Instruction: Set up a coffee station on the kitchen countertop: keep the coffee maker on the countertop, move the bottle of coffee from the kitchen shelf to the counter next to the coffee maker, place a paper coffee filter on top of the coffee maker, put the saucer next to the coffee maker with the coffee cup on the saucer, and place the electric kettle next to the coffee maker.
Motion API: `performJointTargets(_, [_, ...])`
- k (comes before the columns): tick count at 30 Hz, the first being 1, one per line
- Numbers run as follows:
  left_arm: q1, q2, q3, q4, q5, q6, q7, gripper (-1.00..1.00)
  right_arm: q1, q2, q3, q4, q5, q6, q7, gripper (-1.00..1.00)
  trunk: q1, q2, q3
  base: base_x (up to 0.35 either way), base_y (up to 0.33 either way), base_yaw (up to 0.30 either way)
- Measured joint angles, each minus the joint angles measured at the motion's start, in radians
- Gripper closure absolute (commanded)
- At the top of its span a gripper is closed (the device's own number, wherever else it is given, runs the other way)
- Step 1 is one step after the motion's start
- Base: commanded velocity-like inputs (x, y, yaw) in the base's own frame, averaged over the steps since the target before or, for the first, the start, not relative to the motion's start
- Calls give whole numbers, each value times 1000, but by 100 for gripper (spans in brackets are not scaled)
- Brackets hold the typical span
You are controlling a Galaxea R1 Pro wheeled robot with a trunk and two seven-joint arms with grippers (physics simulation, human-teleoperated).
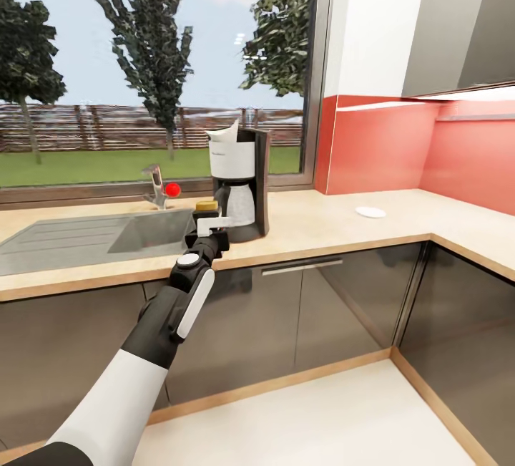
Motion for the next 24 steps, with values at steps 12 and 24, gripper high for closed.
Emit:
performJointTargets(12, [0, 0, 0, 0, -1, 0, 0, 100, 0, 0, 0, 0, 0, 0, 0, -100, 8, -14, -6, 0, 0, 0])
performJointTargets(24, [0, 0, 0, 1, -2, 0, 0, 100, 0, 0, 1, 0, 0, 0, 0, -100, 8, -14, -6, 88, 13, 0])
